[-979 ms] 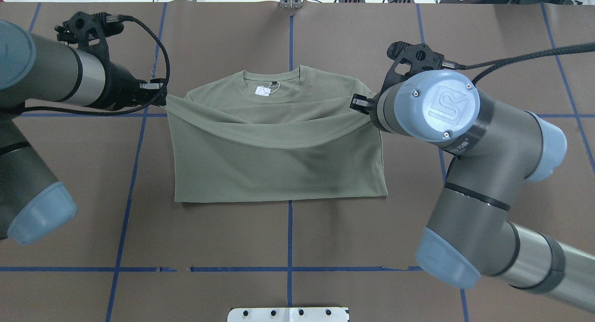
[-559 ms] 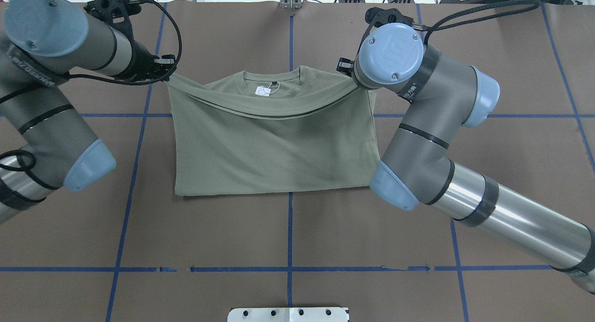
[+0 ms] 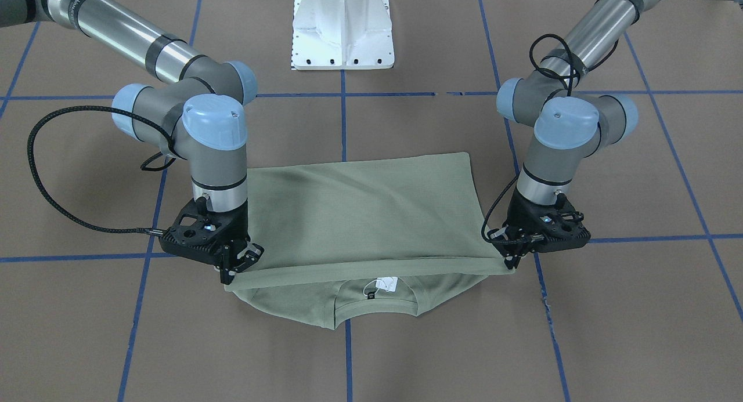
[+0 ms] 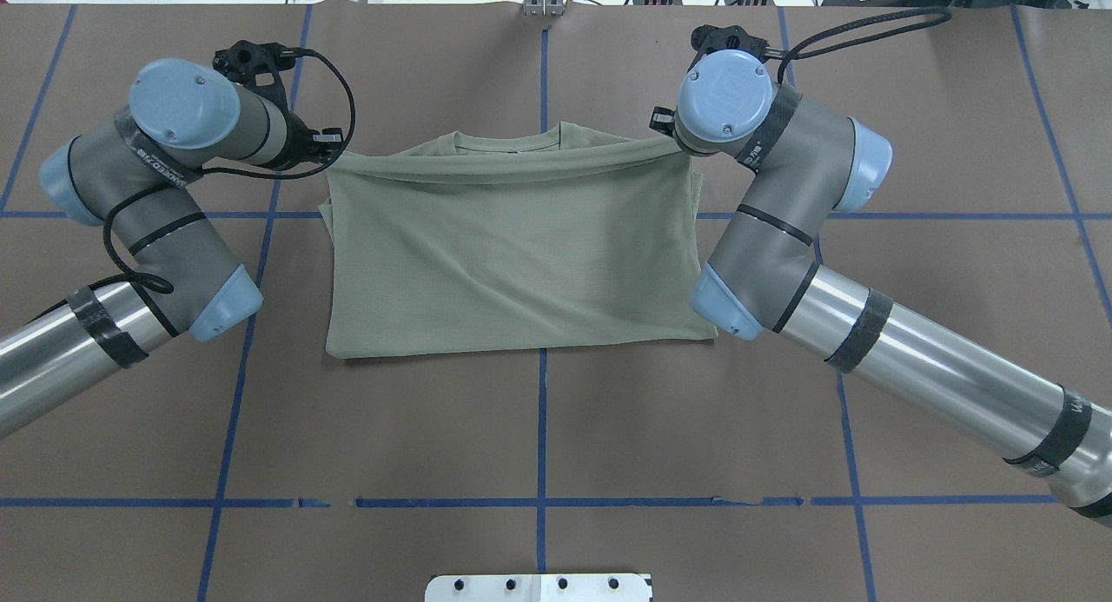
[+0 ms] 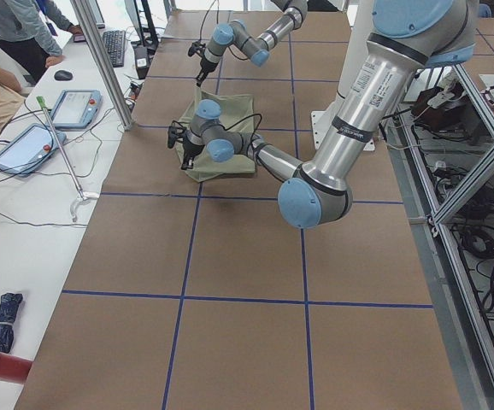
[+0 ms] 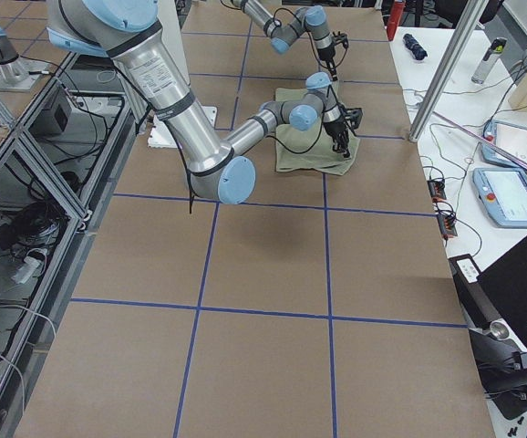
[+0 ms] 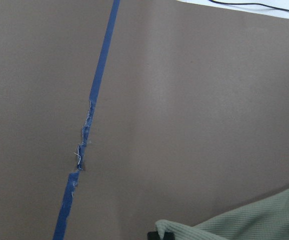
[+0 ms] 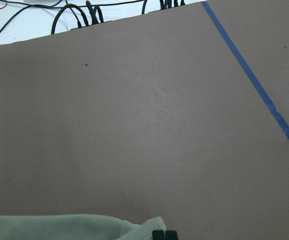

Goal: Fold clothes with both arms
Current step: 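Release the hem near the collar and draw the left gripper back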

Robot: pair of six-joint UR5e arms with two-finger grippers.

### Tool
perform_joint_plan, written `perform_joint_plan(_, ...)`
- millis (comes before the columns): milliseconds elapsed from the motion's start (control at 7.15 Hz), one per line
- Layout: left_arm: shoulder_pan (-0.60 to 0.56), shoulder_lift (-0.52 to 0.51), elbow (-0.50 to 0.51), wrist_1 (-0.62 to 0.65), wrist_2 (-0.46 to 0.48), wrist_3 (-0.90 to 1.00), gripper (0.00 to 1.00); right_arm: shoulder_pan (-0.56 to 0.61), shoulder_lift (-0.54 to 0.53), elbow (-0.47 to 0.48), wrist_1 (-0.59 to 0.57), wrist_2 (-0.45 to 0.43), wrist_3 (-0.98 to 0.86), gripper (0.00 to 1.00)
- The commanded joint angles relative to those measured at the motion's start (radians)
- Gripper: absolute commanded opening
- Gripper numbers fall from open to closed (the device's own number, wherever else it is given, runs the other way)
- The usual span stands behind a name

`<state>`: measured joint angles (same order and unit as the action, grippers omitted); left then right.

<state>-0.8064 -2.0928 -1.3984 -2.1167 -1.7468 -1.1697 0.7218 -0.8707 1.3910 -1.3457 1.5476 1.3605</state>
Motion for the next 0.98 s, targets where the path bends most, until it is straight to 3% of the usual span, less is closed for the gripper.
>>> perform_joint_plan(0,0.007,-0.003,0.004,-0.012,0.0,0.002,0.28,-0.004,0.001,-0.018,0.005,0.002,-0.006,0.49)
perform_joint_plan(140,0.007,0.0,-0.008,-0.012,-0.005,0.046,0.99,-0.008,0.01,-0.023,0.006,-0.004,-0.021,0.99)
perform_joint_plan(280,0.007,0.023,-0.104,-0.003,-0.034,0.153,1.0,0.001,0.009,-0.001,0.008,0.017,-0.087,1.0)
perform_joint_plan(420,0.006,0.11,-0.223,-0.008,-0.128,0.194,1.0,0.019,-0.005,0.022,0.011,0.091,-0.188,1.0)
perform_joint_plan(699,0.074,0.309,-0.455,-0.035,-0.135,0.129,1.0,0.022,-0.031,0.071,0.011,0.111,-0.196,1.0)
perform_joint_plan(839,0.138,0.371,-0.464,-0.136,-0.07,0.042,0.99,0.022,-0.031,0.071,0.011,0.111,-0.196,1.0)
